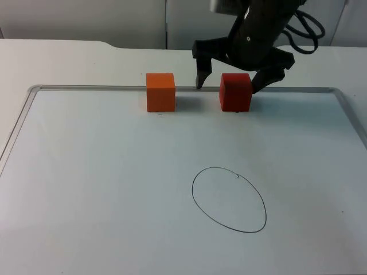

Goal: Pick up one cube with the left hand and another cube with the right hand. First place the cube in the right hand at the target position, then stack the cube in the left hand on top.

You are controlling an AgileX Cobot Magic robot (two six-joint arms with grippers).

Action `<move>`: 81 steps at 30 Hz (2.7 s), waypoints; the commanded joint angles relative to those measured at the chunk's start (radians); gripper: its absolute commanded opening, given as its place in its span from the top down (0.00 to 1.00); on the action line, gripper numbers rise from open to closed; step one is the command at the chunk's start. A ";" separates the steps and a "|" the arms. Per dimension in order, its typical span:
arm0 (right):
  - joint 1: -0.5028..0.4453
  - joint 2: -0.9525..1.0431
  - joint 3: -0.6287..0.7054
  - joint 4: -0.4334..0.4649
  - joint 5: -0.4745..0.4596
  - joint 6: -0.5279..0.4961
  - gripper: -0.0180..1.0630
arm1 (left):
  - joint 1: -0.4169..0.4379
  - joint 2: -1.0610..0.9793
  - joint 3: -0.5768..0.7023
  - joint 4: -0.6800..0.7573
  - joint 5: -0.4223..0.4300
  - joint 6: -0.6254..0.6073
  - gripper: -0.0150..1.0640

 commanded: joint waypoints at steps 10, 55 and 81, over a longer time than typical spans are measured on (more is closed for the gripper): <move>0.007 0.002 -0.008 -0.060 -0.013 0.066 0.11 | 0.005 -0.005 0.008 0.002 -0.008 -0.006 0.01; 0.007 -0.233 -0.073 -0.210 0.073 -0.014 0.99 | 0.005 -0.005 0.008 0.002 -0.008 -0.006 0.01; 0.007 -1.022 0.358 -0.130 0.231 -0.183 0.99 | 0.005 -0.005 0.008 0.002 -0.008 -0.006 0.01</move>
